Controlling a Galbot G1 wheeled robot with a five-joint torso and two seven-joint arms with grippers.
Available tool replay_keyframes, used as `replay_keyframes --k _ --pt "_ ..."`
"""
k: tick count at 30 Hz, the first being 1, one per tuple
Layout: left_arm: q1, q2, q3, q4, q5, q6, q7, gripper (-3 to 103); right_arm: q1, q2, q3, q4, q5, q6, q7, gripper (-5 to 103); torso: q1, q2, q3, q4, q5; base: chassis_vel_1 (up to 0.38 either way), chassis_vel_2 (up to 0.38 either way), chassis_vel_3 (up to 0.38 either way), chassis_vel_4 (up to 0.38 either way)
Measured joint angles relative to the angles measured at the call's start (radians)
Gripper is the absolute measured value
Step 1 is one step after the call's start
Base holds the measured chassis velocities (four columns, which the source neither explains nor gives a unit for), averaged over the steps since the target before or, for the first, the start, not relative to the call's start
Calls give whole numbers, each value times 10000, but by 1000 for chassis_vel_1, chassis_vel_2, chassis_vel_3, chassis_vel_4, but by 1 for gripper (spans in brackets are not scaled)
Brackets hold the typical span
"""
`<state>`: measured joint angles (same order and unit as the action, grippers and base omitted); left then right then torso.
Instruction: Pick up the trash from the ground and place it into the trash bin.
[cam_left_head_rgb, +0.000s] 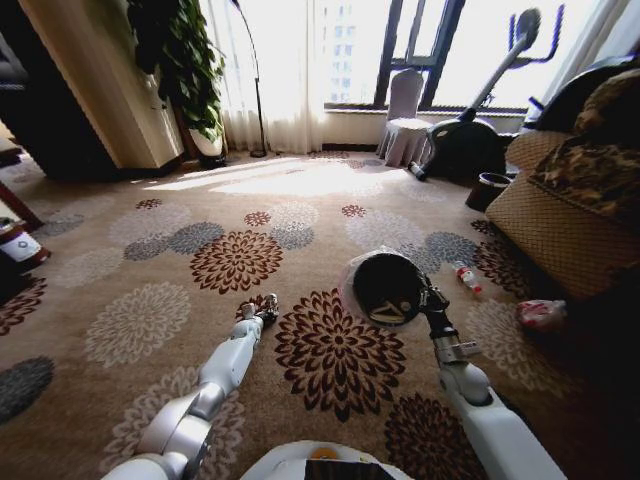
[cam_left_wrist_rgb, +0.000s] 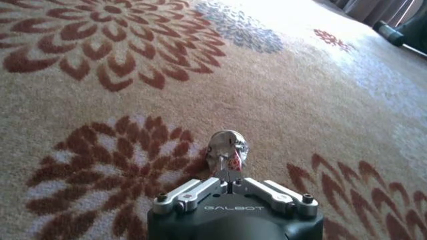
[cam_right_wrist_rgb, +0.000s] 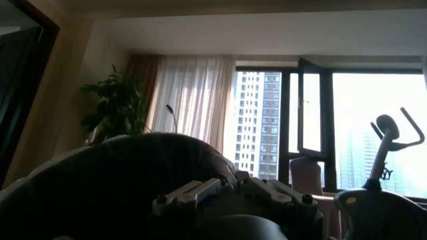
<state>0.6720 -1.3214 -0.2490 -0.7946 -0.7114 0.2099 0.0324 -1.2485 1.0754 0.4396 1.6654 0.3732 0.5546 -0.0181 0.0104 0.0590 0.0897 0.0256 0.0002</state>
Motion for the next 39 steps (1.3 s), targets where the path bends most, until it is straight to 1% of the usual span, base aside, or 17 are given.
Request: replay_keyframes --k 2,5,7,10,12,13,15,17,18,19,21,24,27,28,30,31,39 --pt "273 133 -3 -526 -413 42 -69 0 78 39 -54 -48 -1 16 1 0 0 0 0 2 -7 0 0 0 0" --pt "1178 555 -154 -2427 -1609 333 -302 0 281 59 -208 -301 -12 87 -3 0 0 0 0 7 -2 0 0 0 0" --pt "1536 755 -217 -3181 -1839 443 -382 0 389 74 -226 -424 -18 120 -2 0 0 0 0 6 1 0 0 0 0" --pt "1754 952 -195 -3474 -1340 384 -421 -3 535 141 -265 -504 -17 130 5 0 -1 1 -1 1 -1 0 0 0 0" --pt "1647 1005 -70 -2940 -442 163 -379 1 607 201 -370 -527 -34 139 4 0 0 1 0 5 -5 0 0 0 0" --pt "1349 931 71 -2228 33 -17 -293 11 592 215 -463 -490 -64 135 0 0 0 0 1 9 -1 0 0 0 0" --pt "1205 860 137 -1917 254 -100 -272 11 562 215 -482 -448 -77 128 0 0 0 0 0 8 2 0 0 0 0" --pt "666 557 393 -891 1033 -521 -165 23 442 181 -450 -308 -104 114 -2 0 0 0 0 3 -10 0 0 0 0" --pt "666 557 393 -891 1033 -521 -165 23 442 181 -450 -308 -104 114 -2 0 0 0 0 3 -10 0 0 0 0" --pt "335 352 477 -369 1398 -722 -141 33 329 135 -358 -237 -105 106 -2 0 0 0 0 -1 -1 0 0 0 0" --pt "141 231 507 -51 1548 -785 -134 33 254 109 -289 -197 -103 101 -1 0 0 0 0 -2 2 0 0 0 0" --pt "-284 -21 553 742 1817 -888 -64 44 90 74 -124 -108 -94 97 1 0 0 0 0 -3 -4 0 0 0 0" --pt "-1020 -501 201 2528 2863 -1220 237 60 -102 79 38 -13 -94 96 0 0 0 0 0 5 1 0 0 0 0" --pt "-1467 -998 -116 3519 3140 -1245 521 71 -311 95 199 141 -95 79 0 0 -1 3 -2 1 2 0 0 0 0" --pt "-1458 -1055 -122 3546 3154 -1193 605 76 -365 85 244 176 -95 79 -4 0 0 3 -2 -6 -19 0 0 0 0" --pt "-1411 -1072 -124 3502 3155 -1177 701 82 -414 76 323 187 -96 78 0 0 0 2 -1 -4 -8 0 0 0 0" --pt "-1007 -777 65 2664 2877 -885 865 63 -479 117 458 188 -100 74 0 0 1 2 1 4 0 0 0 0 0"
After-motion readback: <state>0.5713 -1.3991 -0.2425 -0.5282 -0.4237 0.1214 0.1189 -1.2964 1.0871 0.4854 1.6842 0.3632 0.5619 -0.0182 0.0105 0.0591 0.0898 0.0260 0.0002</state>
